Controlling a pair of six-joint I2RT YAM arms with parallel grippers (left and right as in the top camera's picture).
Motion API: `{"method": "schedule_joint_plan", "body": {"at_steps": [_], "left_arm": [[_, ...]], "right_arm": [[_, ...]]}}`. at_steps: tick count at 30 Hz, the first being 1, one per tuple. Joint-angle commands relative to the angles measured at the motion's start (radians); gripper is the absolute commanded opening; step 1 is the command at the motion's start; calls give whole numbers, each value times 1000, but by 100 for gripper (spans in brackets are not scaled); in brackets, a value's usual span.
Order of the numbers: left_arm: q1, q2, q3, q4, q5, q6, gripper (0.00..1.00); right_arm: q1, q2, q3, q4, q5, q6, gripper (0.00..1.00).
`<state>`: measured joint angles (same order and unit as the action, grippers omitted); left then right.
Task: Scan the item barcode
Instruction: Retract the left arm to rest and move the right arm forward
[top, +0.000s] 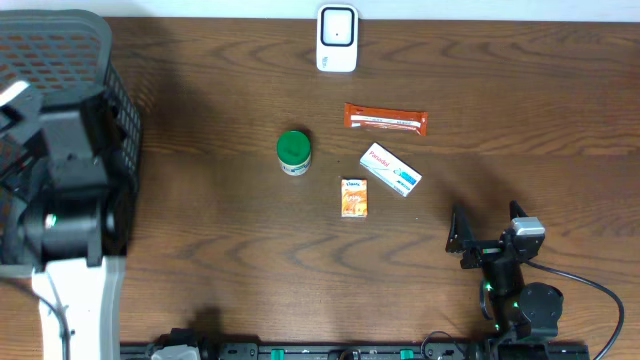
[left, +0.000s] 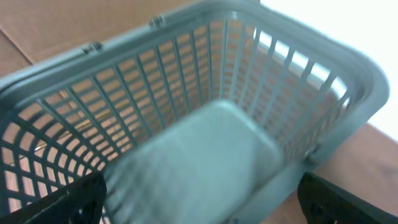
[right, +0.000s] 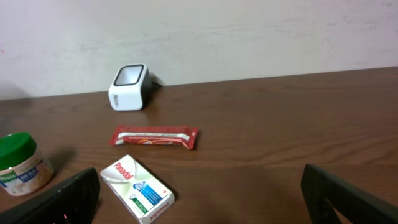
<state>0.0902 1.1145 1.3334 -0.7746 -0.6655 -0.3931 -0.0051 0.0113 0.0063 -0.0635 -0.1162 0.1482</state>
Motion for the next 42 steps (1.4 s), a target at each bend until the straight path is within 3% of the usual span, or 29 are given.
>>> {"method": "schedule_joint_plan", "body": {"at_steps": [1,16,23,30,37,42], "left_arm": [[6,-91,-1,23,-24,-11,99],[5,-389,-1,-34,12,-8,99],[4,-485,-1,-85,110,6,99],[4,-576,-5,-101,216,136,99],[4,-662,-5,-140,336,181,99],[4,-665,-7,-222,336,274,99]], "right_arm": [[9,-2,-1,-4,-5,-14,99],[9,-2,-1,-4,-5,-14,99],[9,-2,-1,-4,-5,-14,99],[9,-2,-1,-4,-5,-14,99],[8,-2,-1,23,-1,-14,99],[9,-2,11,90,-156,12,99]]}}
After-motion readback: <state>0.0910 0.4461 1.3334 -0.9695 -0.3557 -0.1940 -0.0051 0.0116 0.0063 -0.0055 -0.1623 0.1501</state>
